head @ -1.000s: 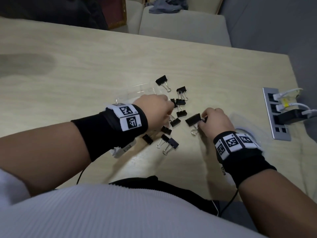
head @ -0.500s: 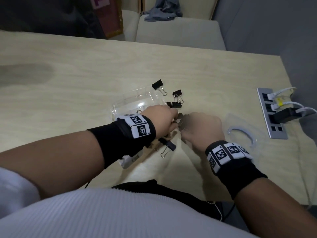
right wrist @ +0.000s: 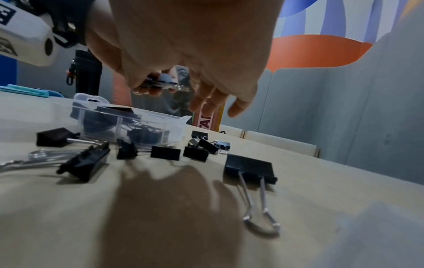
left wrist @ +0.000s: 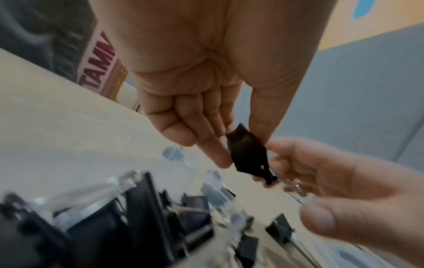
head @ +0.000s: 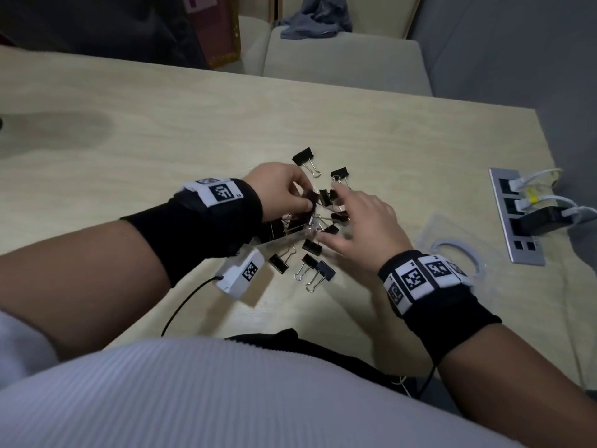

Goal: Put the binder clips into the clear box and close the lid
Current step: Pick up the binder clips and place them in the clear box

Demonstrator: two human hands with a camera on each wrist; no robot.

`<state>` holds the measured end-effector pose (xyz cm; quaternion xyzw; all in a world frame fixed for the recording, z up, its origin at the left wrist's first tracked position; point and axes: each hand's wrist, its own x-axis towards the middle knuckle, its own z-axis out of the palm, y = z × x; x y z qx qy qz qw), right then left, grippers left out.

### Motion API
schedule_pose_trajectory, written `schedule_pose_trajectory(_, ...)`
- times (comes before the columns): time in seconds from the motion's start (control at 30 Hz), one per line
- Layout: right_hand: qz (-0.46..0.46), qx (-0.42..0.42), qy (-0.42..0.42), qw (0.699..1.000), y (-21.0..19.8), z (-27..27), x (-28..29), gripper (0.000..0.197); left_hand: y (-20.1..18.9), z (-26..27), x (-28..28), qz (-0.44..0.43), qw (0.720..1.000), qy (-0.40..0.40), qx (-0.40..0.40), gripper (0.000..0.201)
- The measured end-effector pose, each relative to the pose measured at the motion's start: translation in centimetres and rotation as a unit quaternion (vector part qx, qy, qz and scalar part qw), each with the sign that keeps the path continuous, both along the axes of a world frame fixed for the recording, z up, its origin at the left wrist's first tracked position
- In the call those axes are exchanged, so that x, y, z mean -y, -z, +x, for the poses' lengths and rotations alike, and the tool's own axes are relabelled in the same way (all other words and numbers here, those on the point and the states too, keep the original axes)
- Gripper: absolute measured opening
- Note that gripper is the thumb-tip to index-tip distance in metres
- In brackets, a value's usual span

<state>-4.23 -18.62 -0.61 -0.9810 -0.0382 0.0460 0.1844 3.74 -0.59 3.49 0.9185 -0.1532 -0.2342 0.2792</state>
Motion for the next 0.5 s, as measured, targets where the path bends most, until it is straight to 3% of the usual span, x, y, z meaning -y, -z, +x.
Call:
schedule_pose_trajectory(0.13, -0.141, -0.132, 0.093, 0.977, -0.2, 0.0, 2.5, 0.087, -0.5, 1.7, -2.5, 0.086, 0.995, -0.036, 0.023, 0.018)
schedule_pose_trajectory(0.23, -0.165, -0.202, 0.135, 0.956, 0.1, -0.4, 3.7, 0.083, -0.2, 1.9, -4.1, 0.200, 0.980, -0.006, 0.004, 0.019)
schedule_pose_trajectory(0.4, -0.071, -0.159, 0.175, 0.969, 0.9, -0.9, 3.2, 0.050, 1.5, 1.0, -4.4, 0.297, 0.953, 0.057, 0.009, 0.022)
schedule_pose_trajectory(0.5, -0.061, -0.120, 0.217, 0.967, 1.1, -1.1, 3.0, 0.047, 1.9, 0.8, -4.7, 0.302, 0.952, 0.037, 0.030, 0.035)
